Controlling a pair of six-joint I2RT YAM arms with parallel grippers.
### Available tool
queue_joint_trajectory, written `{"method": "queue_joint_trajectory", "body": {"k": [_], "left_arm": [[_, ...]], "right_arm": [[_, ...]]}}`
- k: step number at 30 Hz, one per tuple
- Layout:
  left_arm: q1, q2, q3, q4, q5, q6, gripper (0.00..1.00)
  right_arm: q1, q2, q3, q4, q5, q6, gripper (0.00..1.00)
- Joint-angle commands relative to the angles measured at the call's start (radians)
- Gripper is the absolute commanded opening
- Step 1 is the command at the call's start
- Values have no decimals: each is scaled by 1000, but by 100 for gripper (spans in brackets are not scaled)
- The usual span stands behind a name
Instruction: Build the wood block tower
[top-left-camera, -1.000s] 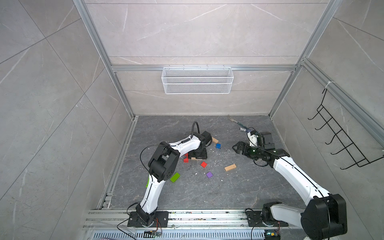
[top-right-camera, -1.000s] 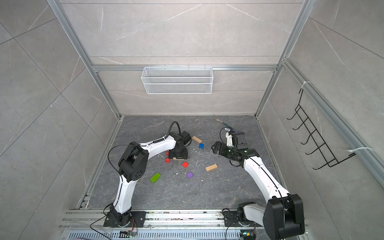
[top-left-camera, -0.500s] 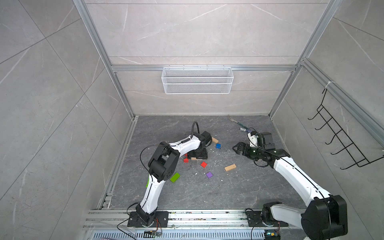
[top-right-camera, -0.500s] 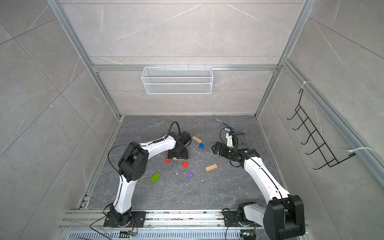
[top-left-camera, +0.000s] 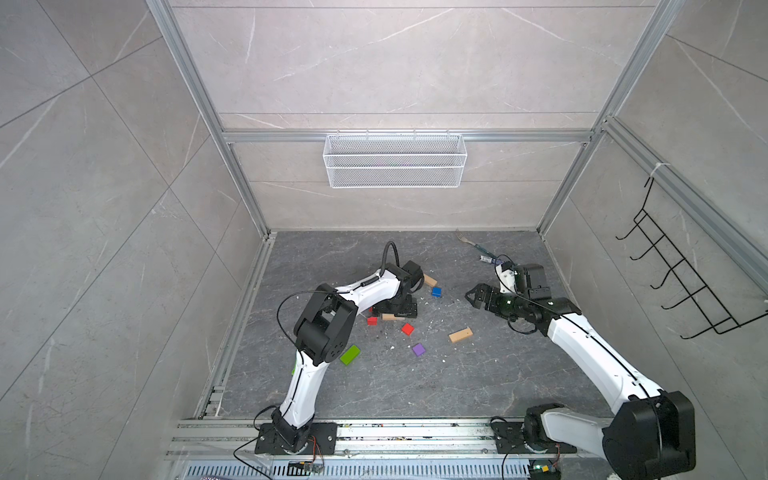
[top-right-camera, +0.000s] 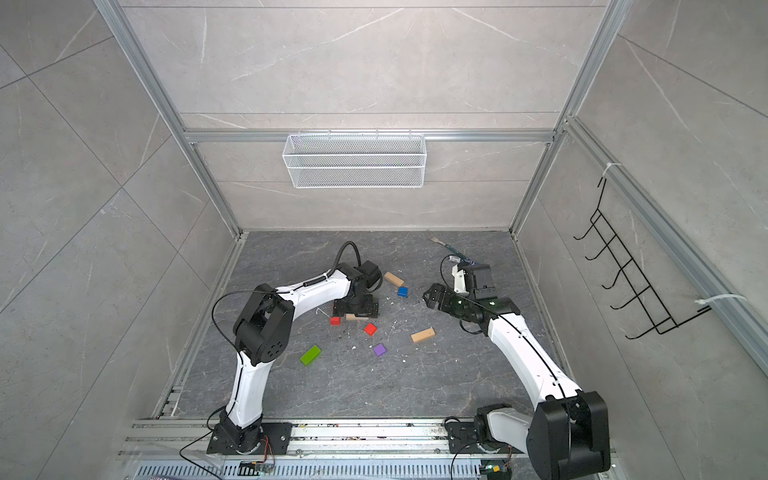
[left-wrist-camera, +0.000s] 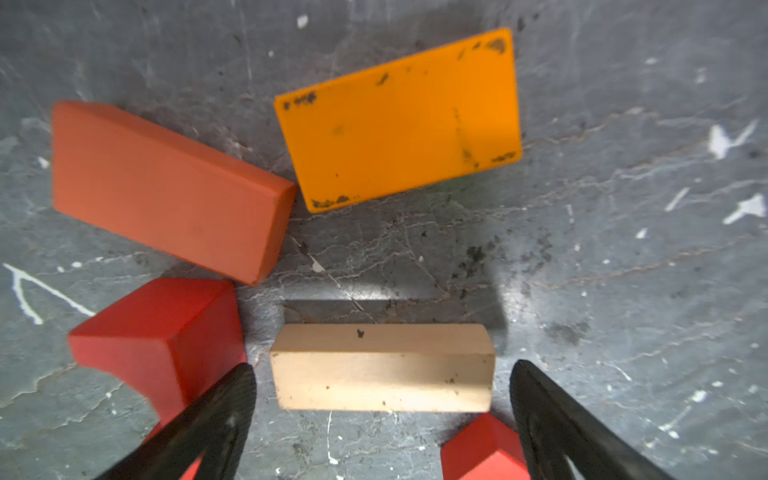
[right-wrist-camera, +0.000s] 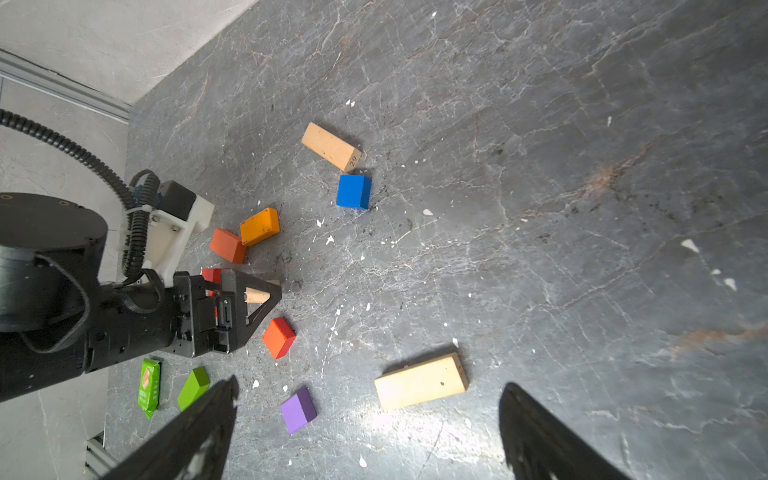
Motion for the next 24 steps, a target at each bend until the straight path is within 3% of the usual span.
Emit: {"method": "queue_joint_trajectory", "body": {"k": [1,8,15,24], "left_arm": [[2,-49,56,-36,2,55,99],[1,-88,103,-46,-5,127,100],[-3,-89,142,48,75,395,100],[-1,-59,197,176,81,581,100]], "right_arm": [[4,-17,30,-25,-2,-12,99],[4,-22,45,-38,1,-19,99],[4,-55,9,-3,11,-19,99],[6,-103,-25,-23,1,-47,99]]}}
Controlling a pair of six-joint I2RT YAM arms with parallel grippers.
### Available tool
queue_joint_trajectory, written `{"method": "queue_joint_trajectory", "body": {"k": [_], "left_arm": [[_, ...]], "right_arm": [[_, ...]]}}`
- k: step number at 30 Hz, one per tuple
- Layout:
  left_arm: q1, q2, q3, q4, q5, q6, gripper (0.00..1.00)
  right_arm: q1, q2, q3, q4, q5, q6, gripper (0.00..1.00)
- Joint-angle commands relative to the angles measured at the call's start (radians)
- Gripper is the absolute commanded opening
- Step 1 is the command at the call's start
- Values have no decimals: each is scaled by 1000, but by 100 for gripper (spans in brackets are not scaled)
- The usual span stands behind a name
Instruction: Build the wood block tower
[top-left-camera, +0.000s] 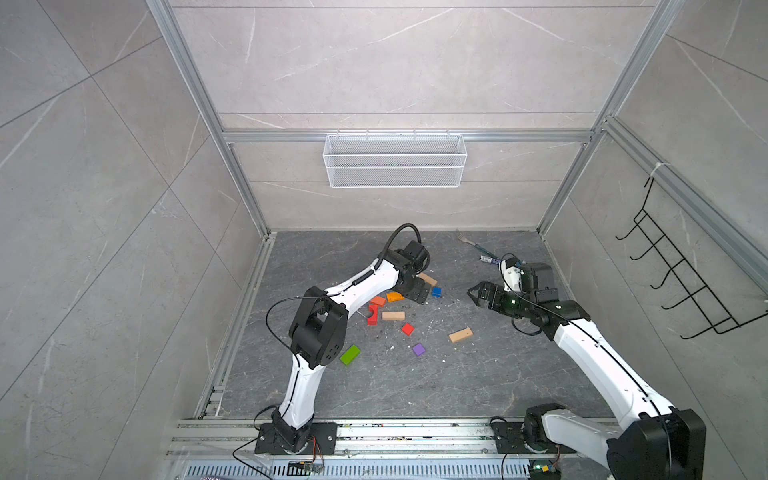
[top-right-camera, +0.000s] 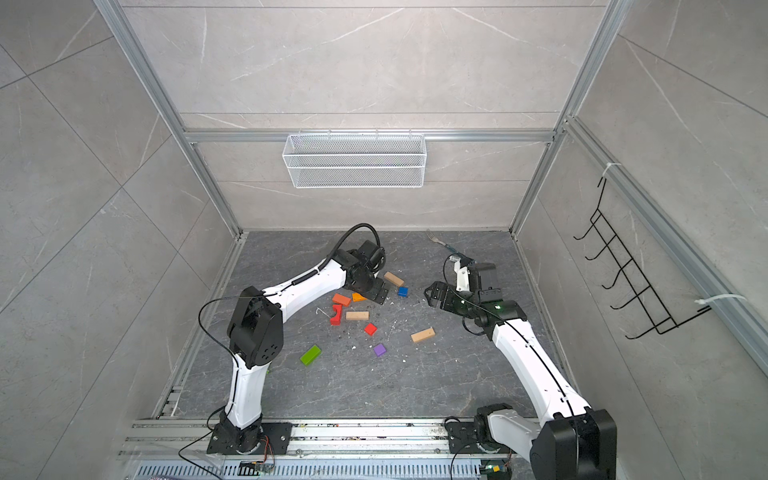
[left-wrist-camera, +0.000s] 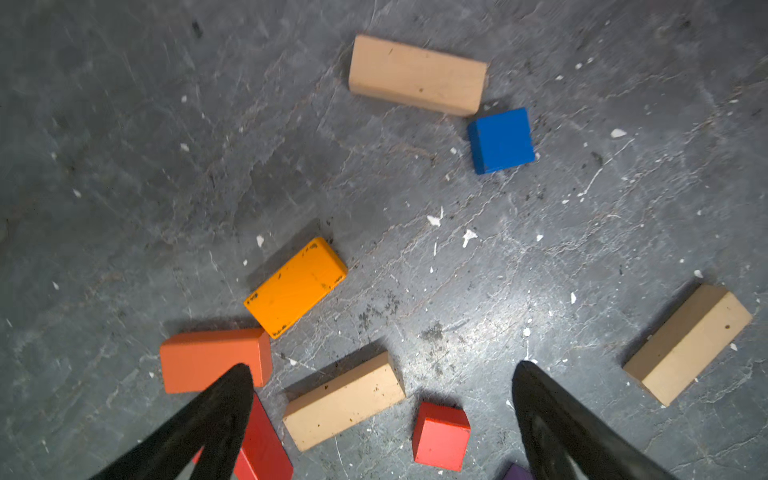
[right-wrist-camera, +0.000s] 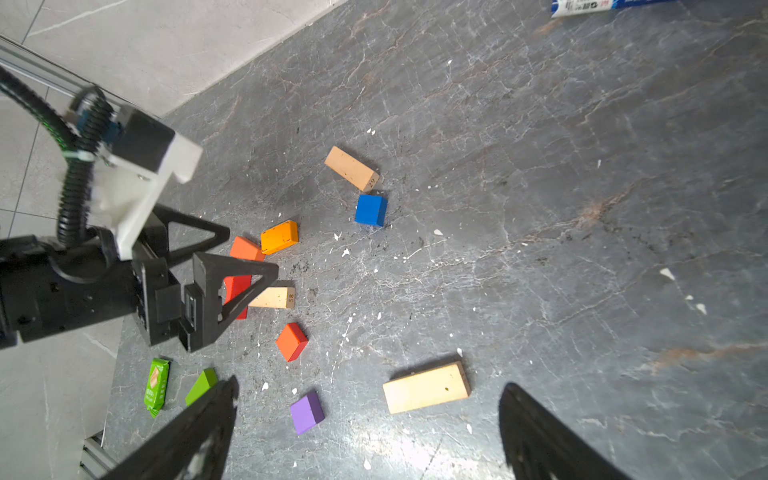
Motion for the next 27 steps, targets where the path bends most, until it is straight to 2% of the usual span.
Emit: {"method": "queue_joint_trajectory", "body": {"k": [1,4,8,13,19,22,24,27], "left_arm": [[4,-8,44,91,39,125,100],[17,33,108,90,88,195,100],[22,133,284,-21,92,224,100],[26,185,383,-57,98,220,100],[69,215,463,-63,193,203,100],[77,197,383,14,173,231,100],[77,188,334,52,169,236,100],[77,205,339,49,158,249,100]], "right_arm": [[5,-27,-34,-12,-3,-16,99],[6,-28,-17,-34,7,-34,99],[6,2,0,-30,-4,-41,99],[4,35,-12,24,-19,60,99],[4,19,45,-124,2,42,99],[6,-22,-19,-74,-6,56,99],[6,-35,-23,-60,-56,98,99],[5,-26,-32,-10,-172,117,99]]}}
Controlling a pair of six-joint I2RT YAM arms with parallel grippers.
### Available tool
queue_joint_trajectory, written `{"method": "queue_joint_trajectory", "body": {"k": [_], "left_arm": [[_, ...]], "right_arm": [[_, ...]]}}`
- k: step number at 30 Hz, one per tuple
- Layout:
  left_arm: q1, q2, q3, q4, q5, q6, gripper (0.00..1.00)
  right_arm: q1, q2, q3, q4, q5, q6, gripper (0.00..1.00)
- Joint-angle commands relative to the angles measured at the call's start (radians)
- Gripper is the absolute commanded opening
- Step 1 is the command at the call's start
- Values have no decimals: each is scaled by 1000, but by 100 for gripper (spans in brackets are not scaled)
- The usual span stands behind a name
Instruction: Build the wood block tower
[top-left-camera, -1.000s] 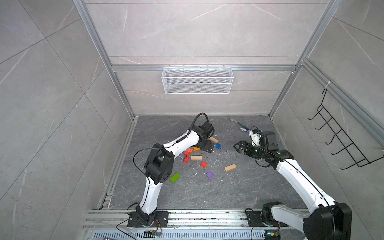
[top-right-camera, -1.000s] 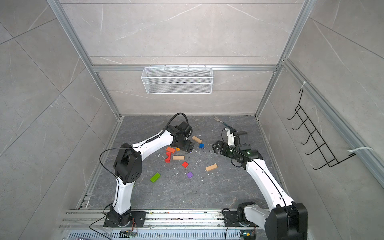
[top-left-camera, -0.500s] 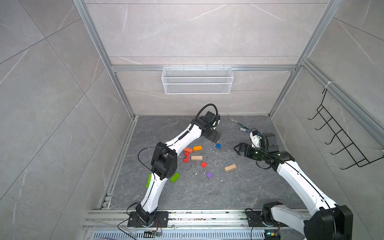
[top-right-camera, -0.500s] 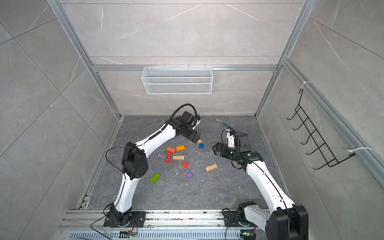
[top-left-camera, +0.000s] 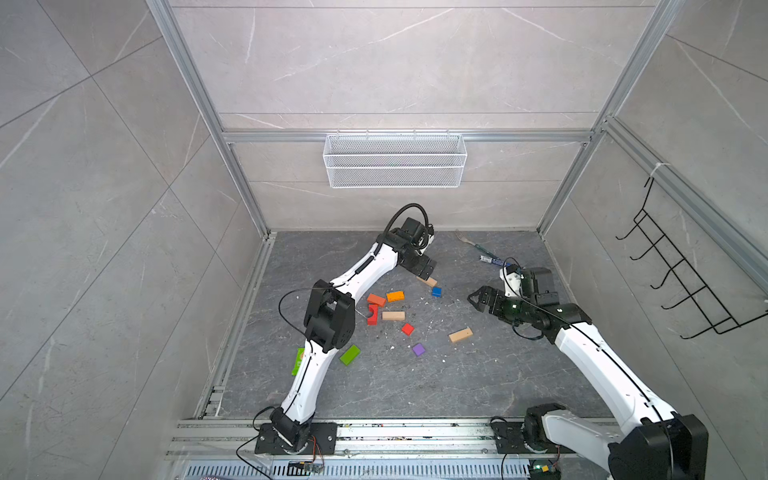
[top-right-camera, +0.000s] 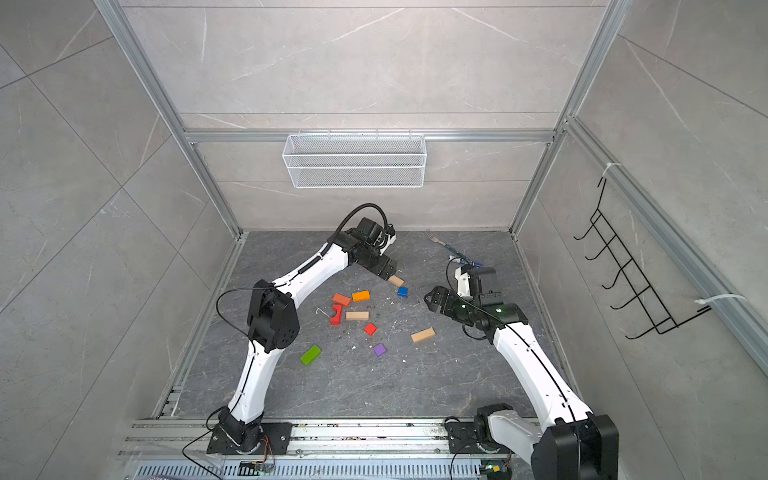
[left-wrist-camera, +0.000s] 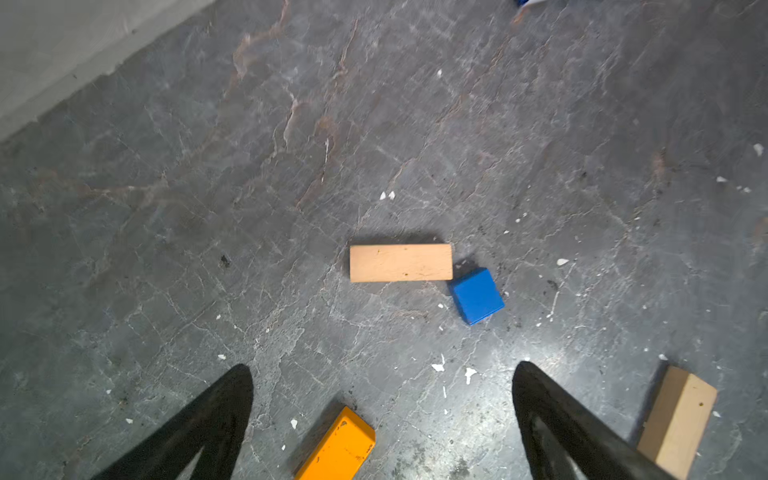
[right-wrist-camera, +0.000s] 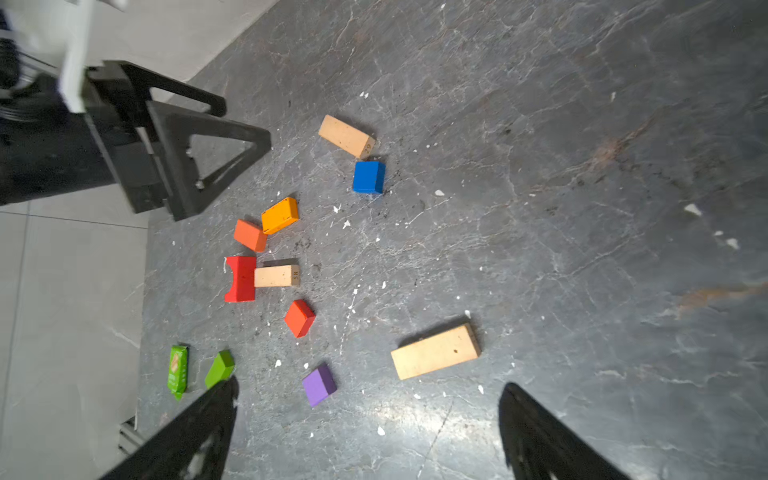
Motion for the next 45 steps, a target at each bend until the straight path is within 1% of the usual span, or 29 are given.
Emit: {"method": "queue_joint_trajectory", "body": {"k": [1,3,4,6,9,12,14,17,21,22,24,30,37,45], "left_arm": [[-3,3,3,25,12,35,100],[-3,14,2,8,4,36,100],[-3,18,2,-2,-6,37,100],[-2,6,-21,11,-20,37,100],[7,-12,-58,26,-21,44,100],[21,-11,-46,10,-14,41,100],[29,-11,-49,27,-3,32,100],[27,7,-28,34,26,18,99],[18,22,-34,51,61,-5,97],[17,60,-35,53,59,-16,97],[12,81,-30,59,55,-20,97],[-5,161,64,56,43,-31,96],[-20,229,163,49,30,-42,96],[-22,259,184,101,32,-69,94]], "right_arm": [[6,31,22,4,-140,-3,99],[7,72,89,-89,-97,-42,99],[7,72,98,-102,-82,-46,99],[7,59,100,-103,-85,-39,99],[8,47,93,-92,-95,8,99],[12,9,75,-65,-74,45,99],[14,-26,72,-71,-38,56,99],[14,-57,66,-62,-39,70,99],[17,-42,64,-89,-49,59,99],[17,-45,54,-83,-54,61,99],[20,-56,33,-65,-52,64,99],[25,-80,13,-53,-4,46,99],[28,-79,-9,-23,-12,52,99],[32,-68,-19,-18,-14,50,99]]}}
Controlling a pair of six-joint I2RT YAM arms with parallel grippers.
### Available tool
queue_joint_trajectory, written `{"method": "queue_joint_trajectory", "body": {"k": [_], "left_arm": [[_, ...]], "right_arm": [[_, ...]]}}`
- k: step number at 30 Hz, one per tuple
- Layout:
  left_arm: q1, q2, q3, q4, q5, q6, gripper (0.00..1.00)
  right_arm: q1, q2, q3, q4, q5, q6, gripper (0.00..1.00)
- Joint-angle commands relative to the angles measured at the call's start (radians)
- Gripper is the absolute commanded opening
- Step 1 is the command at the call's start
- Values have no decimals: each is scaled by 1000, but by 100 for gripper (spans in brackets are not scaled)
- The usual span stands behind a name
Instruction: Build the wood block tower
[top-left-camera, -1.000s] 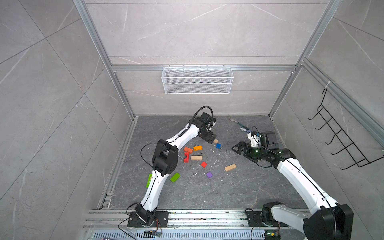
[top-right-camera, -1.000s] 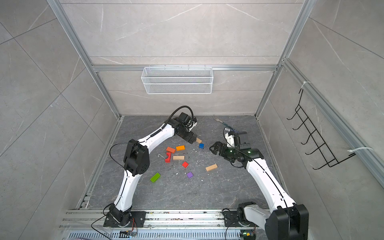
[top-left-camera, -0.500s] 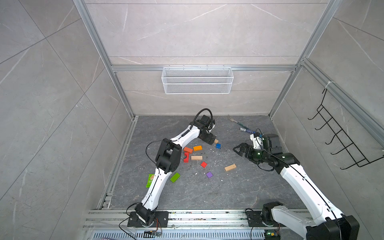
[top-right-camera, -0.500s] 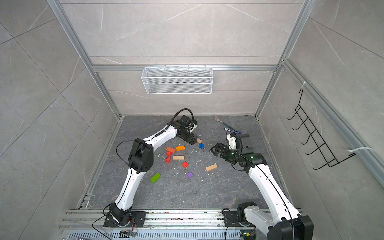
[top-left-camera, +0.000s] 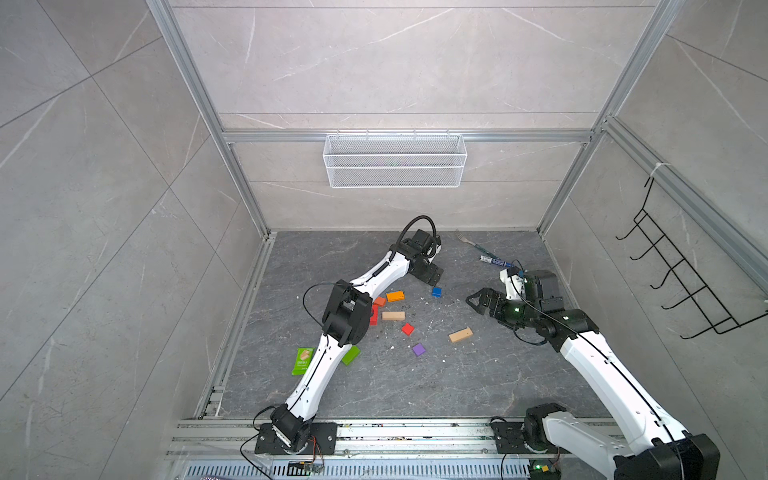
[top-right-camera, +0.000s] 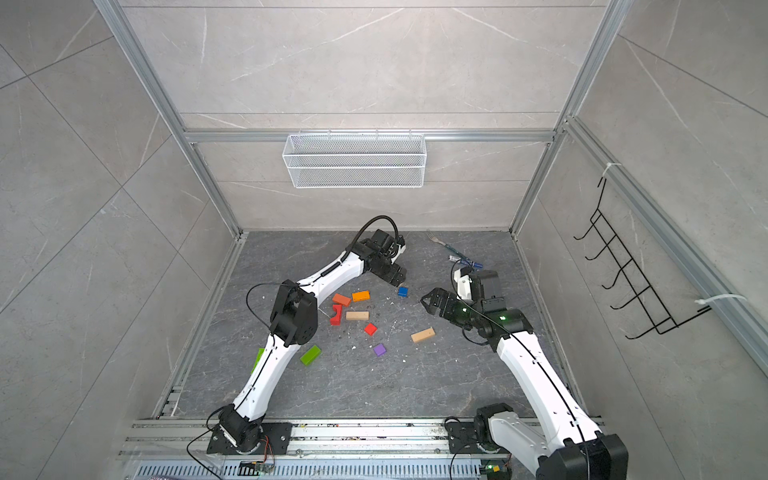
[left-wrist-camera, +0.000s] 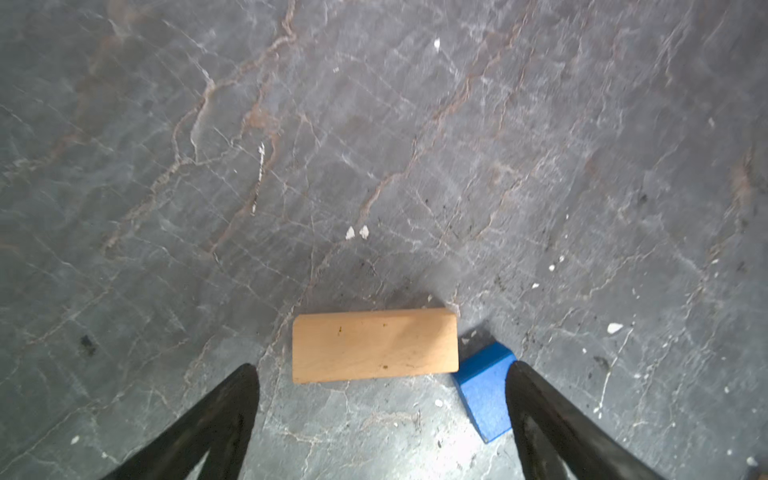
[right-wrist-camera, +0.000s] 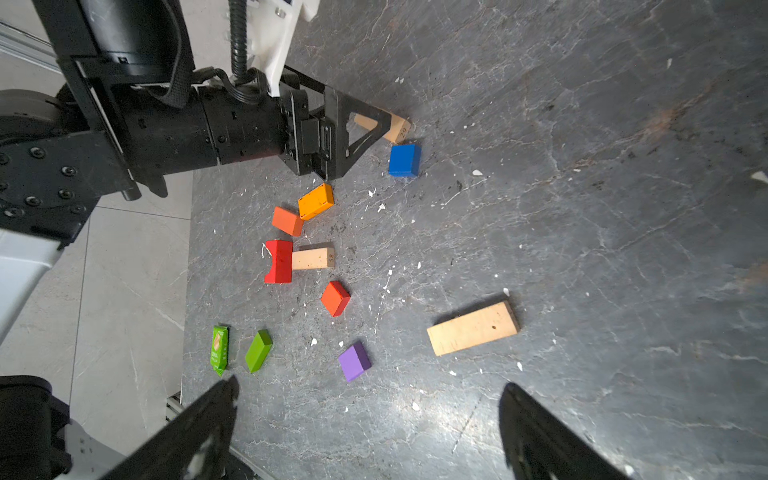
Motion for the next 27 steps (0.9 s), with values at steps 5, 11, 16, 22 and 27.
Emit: {"method": "queue_joint_trajectory", "body": {"k": [5,11,16,22,27], "left_arm": [[-6,57,34,29,1,-13,92],[-24,73,35,24,-62,-3,91],[-26,81,43,26,-62,-5,90],[-26,79,40,19,-64,-14,82],[-25,65,18,16,-75,-21,74]], "right_arm": [[6,1,-12,3,19,-10,99],[6,13,-12,1,1,-14,99],[7,15,-14,-3,8,-23,99],[6,8,-27,-10,18,-24,99],[7,13,-29,-36,46,-40,99]]}}
